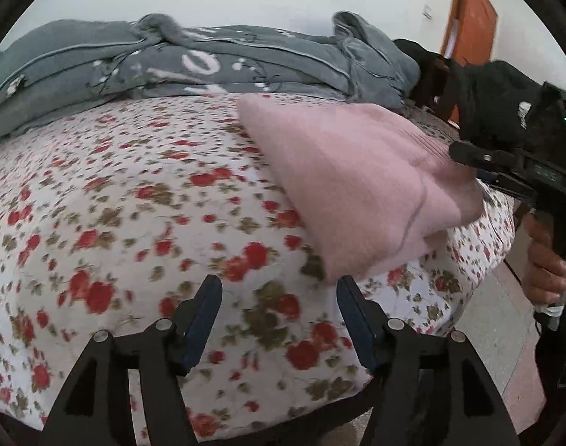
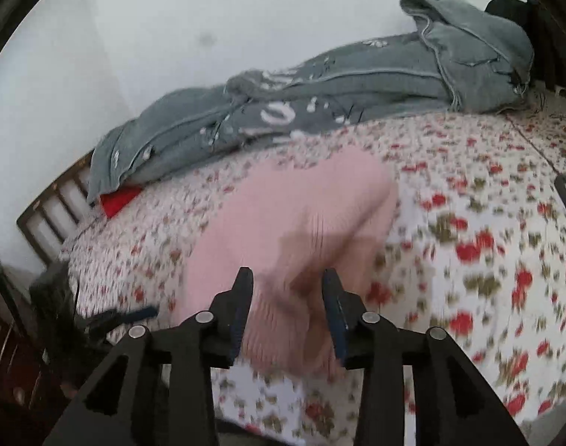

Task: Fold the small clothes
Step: 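Press and square the folded sweater bundle with both grippers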

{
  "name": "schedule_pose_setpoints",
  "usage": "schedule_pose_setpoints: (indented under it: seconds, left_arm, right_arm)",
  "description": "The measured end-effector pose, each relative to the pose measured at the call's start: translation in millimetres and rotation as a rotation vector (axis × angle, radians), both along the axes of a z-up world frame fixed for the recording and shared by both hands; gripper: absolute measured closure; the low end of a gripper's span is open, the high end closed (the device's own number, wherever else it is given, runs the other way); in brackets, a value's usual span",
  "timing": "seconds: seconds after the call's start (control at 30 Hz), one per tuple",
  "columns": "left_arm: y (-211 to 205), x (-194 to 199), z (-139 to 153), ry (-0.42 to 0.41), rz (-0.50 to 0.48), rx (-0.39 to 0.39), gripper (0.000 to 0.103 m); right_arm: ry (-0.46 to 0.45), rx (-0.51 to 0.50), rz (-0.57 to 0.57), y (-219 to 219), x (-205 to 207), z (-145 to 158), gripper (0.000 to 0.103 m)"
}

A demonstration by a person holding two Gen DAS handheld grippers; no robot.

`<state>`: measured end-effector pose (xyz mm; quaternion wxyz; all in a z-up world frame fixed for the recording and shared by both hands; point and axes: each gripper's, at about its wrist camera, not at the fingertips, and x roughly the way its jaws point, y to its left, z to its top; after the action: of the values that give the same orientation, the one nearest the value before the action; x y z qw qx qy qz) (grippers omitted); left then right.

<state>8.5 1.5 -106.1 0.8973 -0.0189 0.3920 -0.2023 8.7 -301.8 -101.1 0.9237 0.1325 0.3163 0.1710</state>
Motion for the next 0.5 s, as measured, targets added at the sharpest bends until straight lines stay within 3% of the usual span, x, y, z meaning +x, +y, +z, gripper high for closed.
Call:
schedule_pose_setpoints:
  seconds: [0.1, 0.13, 0.17, 0.3, 0.43, 0.5]
  left_arm:
    - [6.1, 6.7, 6.1, -0.010, 0.026, 0.020, 0.040]
    - [7.3, 8.8, 9.2, -0.017, 0.032, 0.023, 0.040]
    - [9.1, 11.3, 13.0, -0.025, 0.039, 0.022, 0.040]
    - [16.9, 20.1, 23.9, -0.029, 0.060, -0.057, 0.038]
    - [-2.7, 41.7, 28.6, 0.015, 0.032, -0.136, 0.038]
    - [-15.0, 50.8, 33.5, 0.014, 0.024, -0.138, 0.038]
  right_arm:
    - [0.071, 0.044, -0.030, -3.1, 30.8, -8.7, 0.065]
    - [0.092, 0.059, -0.033, -2.8, 37.7, -14.1, 0.083]
    - [0.100, 0.070, -0.034, -4.4, 40.7, -18.4, 0.089]
    - [-0.066, 0.184, -0.005, -26.6, 10.2, -12.4, 0.089]
    - [0.090, 0.110, -0.066, -26.7, 28.5, -51.2, 0.088]
    - [0.088, 0.089, -0.060, -25.3, 27.4, -50.9, 0.087]
